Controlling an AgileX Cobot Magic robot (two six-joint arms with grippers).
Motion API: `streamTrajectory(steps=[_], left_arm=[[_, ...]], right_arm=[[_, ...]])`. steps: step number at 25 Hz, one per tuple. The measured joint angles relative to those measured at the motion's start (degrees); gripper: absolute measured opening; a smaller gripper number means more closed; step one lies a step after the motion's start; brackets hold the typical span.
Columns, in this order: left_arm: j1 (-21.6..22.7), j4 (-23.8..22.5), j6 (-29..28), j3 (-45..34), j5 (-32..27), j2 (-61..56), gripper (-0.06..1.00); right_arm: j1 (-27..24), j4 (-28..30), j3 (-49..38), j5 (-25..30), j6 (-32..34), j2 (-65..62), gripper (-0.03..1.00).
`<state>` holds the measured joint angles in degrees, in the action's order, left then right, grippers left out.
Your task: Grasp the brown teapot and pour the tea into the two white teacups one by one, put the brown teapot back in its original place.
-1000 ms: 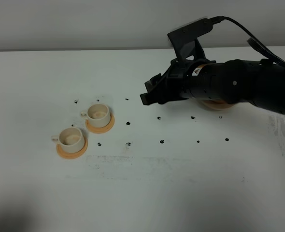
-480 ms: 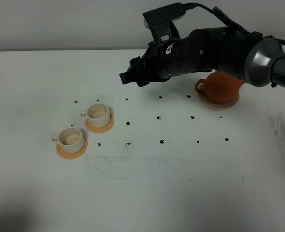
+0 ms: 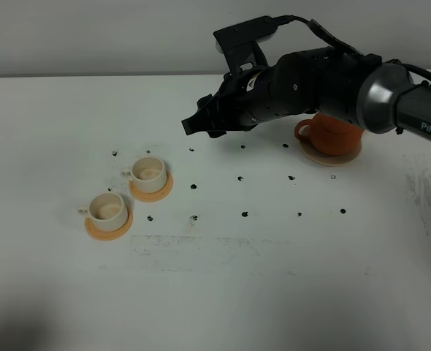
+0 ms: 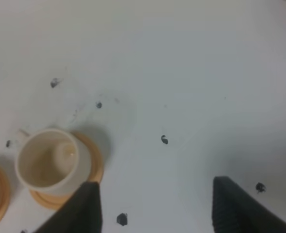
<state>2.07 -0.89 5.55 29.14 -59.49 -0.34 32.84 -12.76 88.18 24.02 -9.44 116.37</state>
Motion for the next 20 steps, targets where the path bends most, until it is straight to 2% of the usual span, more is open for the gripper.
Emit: streamTrajectory(steps=[12, 17, 20], left_arm=[[0.0, 0.0, 0.0, 0.0, 0.0, 0.0, 0.50], [0.0, 0.0, 0.0, 0.0, 0.0, 0.0, 0.50], [0.0, 0.0, 0.0, 0.0, 0.0, 0.0, 0.50]], right_arm=[[0.8, 7.7, 1.3, -3.5, 3.6, 4.3, 0.48], [-1.8, 12.8, 5.1, -1.1, 7.3, 6.4, 0.48], [-4.1, 13.8, 5.6, -0.6, 9.4, 7.0, 0.48]])
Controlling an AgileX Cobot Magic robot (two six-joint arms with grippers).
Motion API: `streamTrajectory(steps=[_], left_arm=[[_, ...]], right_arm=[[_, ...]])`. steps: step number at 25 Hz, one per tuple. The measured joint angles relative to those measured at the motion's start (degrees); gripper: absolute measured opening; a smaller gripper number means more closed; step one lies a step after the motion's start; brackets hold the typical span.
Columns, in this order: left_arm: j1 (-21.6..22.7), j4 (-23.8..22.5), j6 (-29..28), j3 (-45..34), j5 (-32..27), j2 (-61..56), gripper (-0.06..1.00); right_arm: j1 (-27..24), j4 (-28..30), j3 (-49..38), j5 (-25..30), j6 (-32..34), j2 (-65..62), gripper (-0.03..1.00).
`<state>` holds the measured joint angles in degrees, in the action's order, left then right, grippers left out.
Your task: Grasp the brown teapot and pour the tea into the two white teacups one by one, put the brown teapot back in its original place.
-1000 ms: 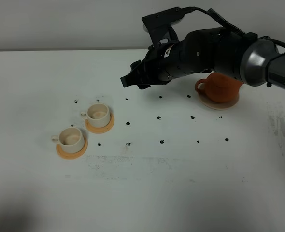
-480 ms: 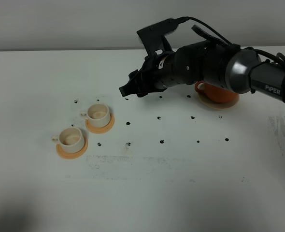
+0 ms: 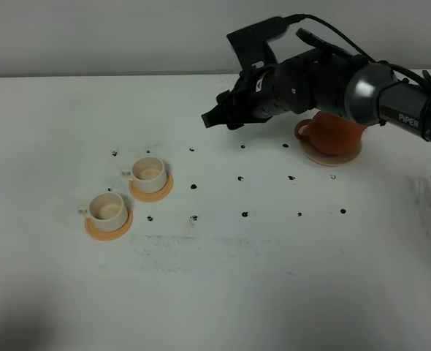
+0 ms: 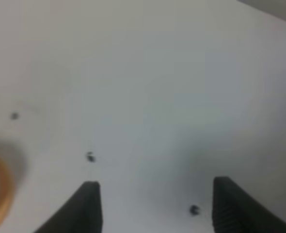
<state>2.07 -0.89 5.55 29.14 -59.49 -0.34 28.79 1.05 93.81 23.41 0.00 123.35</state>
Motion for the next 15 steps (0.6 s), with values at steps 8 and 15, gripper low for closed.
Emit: streamTrajectory(steps=[8, 15], left_arm=[[0.0, 0.0, 0.0, 0.0, 0.0, 0.0, 0.50], [0.0, 0.0, 0.0, 0.0, 0.0, 0.0, 0.50]], right_arm=[[-5.6, 1.0, 0.1, 1.7, 1.8, 0.3, 0.48], [-6.3, 1.0, 0.2, 2.4, 1.9, 3.4, 0.48]])
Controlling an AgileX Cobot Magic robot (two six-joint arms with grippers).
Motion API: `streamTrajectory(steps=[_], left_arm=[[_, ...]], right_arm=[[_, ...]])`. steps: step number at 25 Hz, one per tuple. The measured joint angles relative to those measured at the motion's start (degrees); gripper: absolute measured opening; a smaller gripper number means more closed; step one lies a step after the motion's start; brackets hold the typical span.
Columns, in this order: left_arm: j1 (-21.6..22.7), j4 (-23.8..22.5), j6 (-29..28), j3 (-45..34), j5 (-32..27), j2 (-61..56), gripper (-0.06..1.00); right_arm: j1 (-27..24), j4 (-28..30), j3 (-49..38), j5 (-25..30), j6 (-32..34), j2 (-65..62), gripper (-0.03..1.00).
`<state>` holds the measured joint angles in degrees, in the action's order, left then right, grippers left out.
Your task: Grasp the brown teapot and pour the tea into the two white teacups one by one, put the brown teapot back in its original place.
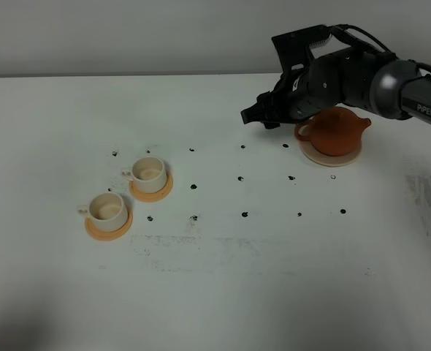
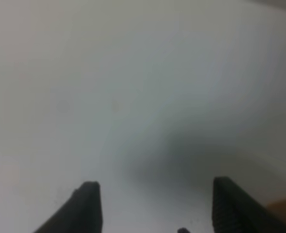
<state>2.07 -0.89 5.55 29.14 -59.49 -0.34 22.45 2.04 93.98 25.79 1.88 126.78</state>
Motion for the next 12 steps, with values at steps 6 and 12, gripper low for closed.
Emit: streamTrajectory(steps=[6, 12], left_arm=[[0.0, 0.0, 0.0, 0.0, 0.0, 0.0, 0.50], [0.0, 0.0, 0.0, 0.0, 0.0, 0.0, 0.50]], right_arm=[[-0.1, 0.0, 0.0, 0.5, 0.0, 2.0, 0.48], [-0.2, 0.0, 0.0, 2.1, -0.2, 2.0, 0.48]])
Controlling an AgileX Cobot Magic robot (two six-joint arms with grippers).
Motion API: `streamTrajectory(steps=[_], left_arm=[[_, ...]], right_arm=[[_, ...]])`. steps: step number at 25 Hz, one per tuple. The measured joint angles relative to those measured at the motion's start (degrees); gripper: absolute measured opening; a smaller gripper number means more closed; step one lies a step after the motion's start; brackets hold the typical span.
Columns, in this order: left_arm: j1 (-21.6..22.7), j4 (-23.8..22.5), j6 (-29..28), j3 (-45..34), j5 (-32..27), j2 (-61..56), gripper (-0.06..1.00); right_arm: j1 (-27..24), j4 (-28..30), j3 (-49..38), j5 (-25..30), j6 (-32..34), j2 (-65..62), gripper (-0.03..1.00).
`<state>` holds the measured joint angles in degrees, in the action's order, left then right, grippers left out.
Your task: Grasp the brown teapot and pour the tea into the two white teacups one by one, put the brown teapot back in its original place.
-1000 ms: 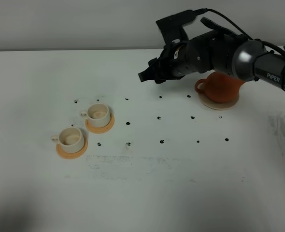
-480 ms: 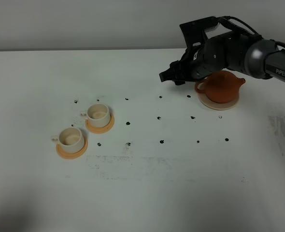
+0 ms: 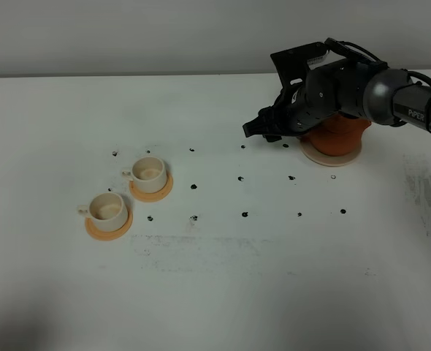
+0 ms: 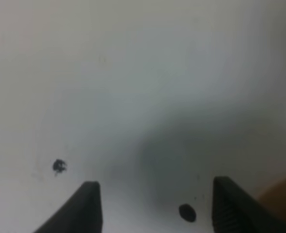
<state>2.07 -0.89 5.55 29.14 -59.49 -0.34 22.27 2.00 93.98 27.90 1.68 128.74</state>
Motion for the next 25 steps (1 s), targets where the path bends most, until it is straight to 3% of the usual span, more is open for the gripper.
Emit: streamTrajectory(steps=[18, 25], left_arm=[[0.0, 0.0, 0.0, 0.0, 0.0, 0.0, 0.50], [0.0, 0.0, 0.0, 0.0, 0.0, 0.0, 0.50]], right_arm=[[0.0, 0.1, 0.0, 5.9, -0.1, 0.0, 0.48], [0.6, 0.2, 0.0, 2.7, -0.1, -2.9, 0.48]])
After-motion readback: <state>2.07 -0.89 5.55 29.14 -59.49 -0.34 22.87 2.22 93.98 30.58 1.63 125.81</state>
